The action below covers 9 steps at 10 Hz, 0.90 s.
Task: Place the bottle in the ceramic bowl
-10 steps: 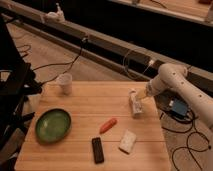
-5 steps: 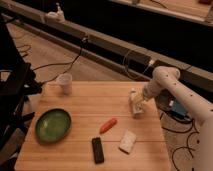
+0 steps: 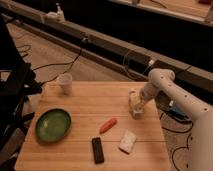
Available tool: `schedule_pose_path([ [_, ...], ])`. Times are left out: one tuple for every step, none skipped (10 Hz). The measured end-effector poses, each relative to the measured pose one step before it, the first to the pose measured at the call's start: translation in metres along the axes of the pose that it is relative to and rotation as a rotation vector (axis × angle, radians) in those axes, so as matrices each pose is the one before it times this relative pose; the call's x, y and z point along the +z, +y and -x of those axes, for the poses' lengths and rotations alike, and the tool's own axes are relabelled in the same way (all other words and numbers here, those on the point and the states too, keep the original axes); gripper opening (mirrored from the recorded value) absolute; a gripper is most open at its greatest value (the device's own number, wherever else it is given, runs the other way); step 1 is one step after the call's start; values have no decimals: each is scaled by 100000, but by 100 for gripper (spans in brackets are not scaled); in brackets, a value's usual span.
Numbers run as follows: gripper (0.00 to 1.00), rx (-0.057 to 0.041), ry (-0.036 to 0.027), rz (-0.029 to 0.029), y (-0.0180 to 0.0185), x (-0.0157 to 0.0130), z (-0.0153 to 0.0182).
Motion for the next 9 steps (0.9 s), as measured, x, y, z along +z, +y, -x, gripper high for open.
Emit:
schedule_pose_path([
  [47,-1567,1819,-1264,35,502,-313],
  [39,-2043,1129,-1347,62,185,-80],
  [27,-2971,1309,-1707,250,166,92],
  [18,-2012,267,-1106,193,-84,194],
  [8,-2282,-1063,-848,356,-489,553],
  [1,-3662,-2354,-590,774,-997,1009],
  [0,-5207,-2810,-373,1173,-1230,1161],
  [0,-5632,-2678,-6,1381,-1197,1172],
  [0,-6184,-2397,867,1764,-1035,1123],
])
